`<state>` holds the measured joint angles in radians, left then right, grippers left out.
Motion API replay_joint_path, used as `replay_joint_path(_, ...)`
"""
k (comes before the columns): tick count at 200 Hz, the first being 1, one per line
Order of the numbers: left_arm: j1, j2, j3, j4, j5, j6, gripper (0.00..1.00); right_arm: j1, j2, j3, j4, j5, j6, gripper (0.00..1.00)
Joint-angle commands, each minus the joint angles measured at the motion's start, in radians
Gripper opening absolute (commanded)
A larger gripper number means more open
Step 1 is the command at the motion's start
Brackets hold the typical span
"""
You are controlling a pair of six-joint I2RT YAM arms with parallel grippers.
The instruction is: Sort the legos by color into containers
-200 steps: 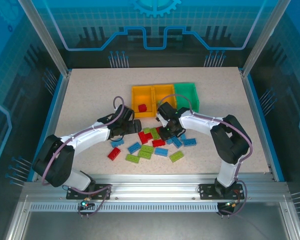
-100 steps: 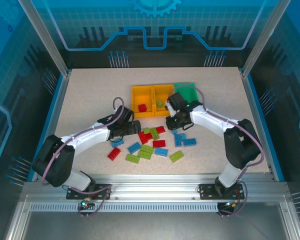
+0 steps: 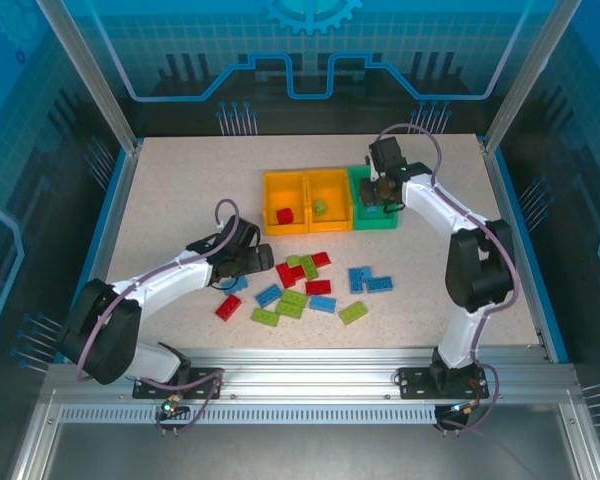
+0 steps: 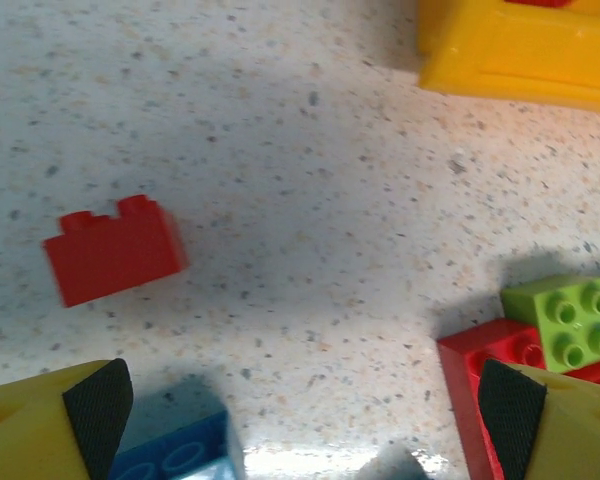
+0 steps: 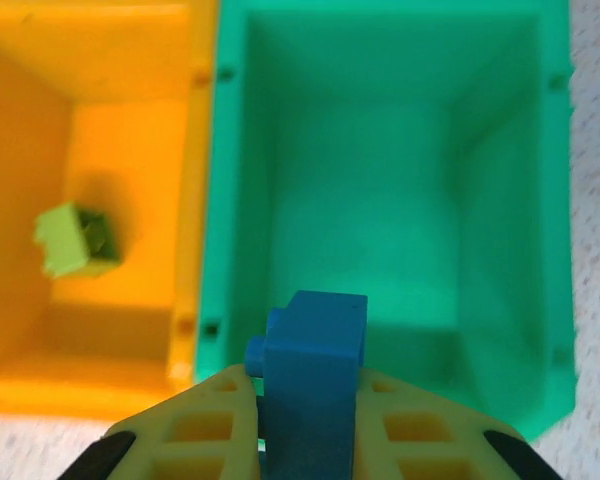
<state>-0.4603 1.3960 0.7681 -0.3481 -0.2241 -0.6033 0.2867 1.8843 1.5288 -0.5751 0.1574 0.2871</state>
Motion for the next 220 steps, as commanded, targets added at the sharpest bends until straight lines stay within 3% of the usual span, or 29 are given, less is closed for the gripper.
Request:
replay_joint_path(1, 0.047, -0.038, -0.021, -0.071, -0.010, -0.029, 0.96, -0.028, 0.094, 0.100, -0.028, 0.034, -0.008, 0.22)
replay_joint_path(39, 0.086, -0.062, -0.045, -0.097, -0.007, -0.026, 0.97, -0.040, 0.189, 0.185, -0.064, 0.038, -0.008, 0.31)
replay_joint_path(57, 0.101, -0.048, -0.045, -0.095, -0.004, -0.024, 0.97, -0.040, 0.190, 0.184, -0.069, 0.022, 0.002, 0.49)
replay_joint_path(97, 0.135, 0.020, -0.025, -0.048, 0.028, -0.014, 0.96, -0.035, 0.112, 0.113, -0.039, -0.021, 0.020, 0.72)
replay_joint_path(164, 0.170, 0.135, 0.043, -0.014, 0.028, -0.008, 0.89, -0.031, -0.112, -0.071, -0.009, -0.038, 0.021, 0.79)
replay_joint_path(220, 0.199, 0.213, 0.099, -0.007, 0.041, 0.046, 0.72, -0.032, -0.200, -0.130, -0.024, -0.010, 0.009, 0.80)
